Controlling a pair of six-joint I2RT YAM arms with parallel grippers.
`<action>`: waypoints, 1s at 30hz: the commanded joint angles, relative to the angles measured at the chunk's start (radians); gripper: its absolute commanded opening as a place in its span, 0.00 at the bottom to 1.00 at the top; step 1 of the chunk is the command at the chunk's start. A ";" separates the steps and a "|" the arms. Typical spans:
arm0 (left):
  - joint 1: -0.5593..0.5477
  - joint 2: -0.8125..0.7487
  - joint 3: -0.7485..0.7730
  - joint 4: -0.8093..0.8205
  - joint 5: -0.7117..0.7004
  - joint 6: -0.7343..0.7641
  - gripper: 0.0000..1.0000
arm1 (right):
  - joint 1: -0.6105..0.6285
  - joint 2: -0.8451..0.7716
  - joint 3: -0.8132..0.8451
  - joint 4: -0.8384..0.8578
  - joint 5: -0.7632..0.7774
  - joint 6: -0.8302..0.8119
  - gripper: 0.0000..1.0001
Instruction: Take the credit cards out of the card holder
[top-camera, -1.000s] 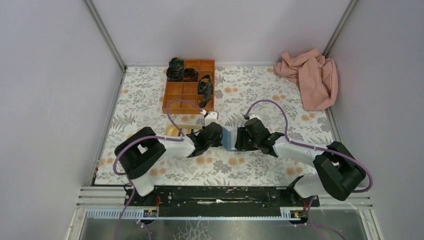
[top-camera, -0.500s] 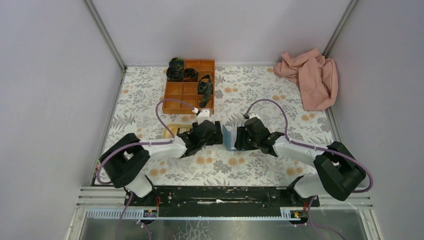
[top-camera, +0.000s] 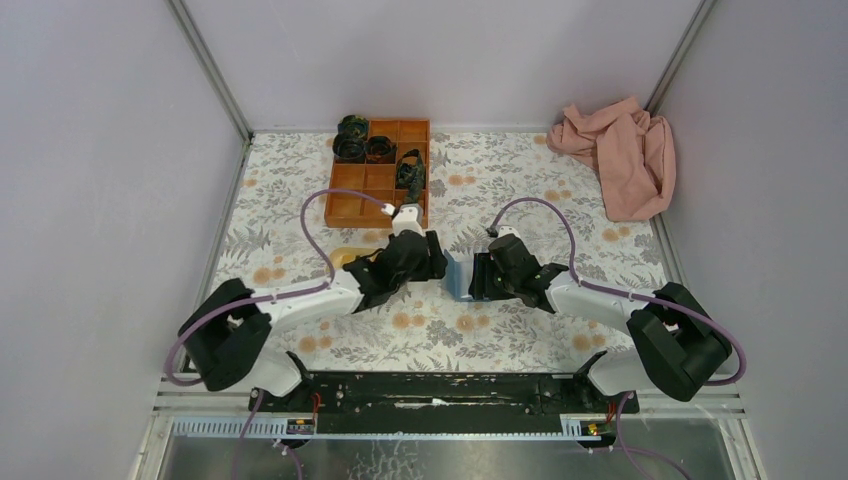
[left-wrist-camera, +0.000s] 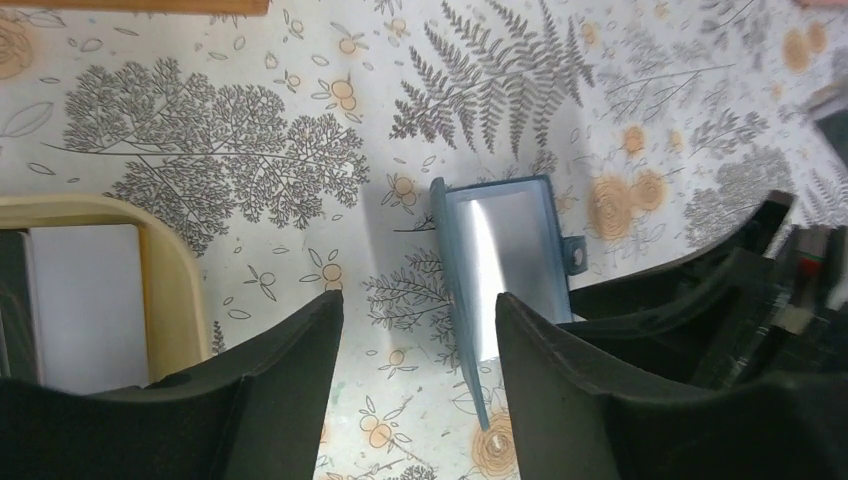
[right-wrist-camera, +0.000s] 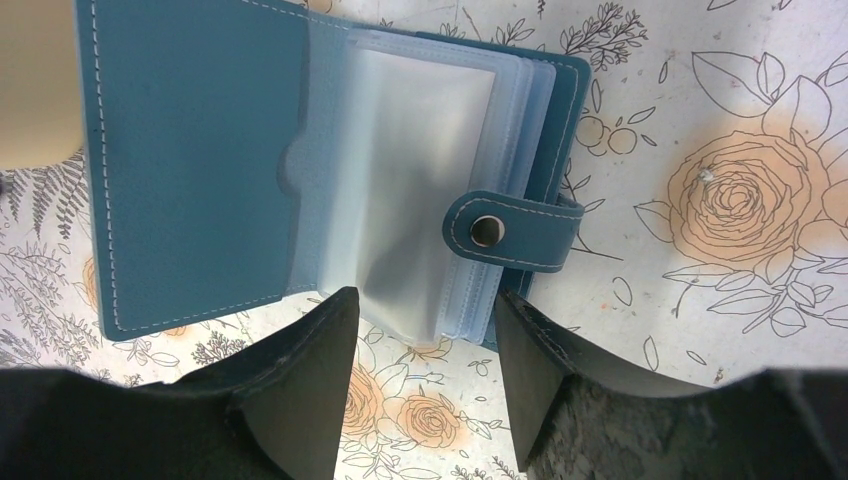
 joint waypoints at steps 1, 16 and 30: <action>-0.007 0.096 0.042 -0.003 0.033 0.022 0.58 | 0.007 -0.018 0.032 0.013 0.001 -0.018 0.60; -0.007 0.182 0.035 0.087 0.109 0.030 0.11 | 0.007 -0.040 0.033 0.006 0.006 -0.014 0.59; -0.006 0.177 -0.039 0.209 0.137 0.019 0.00 | 0.007 -0.085 0.047 -0.045 0.016 -0.015 0.59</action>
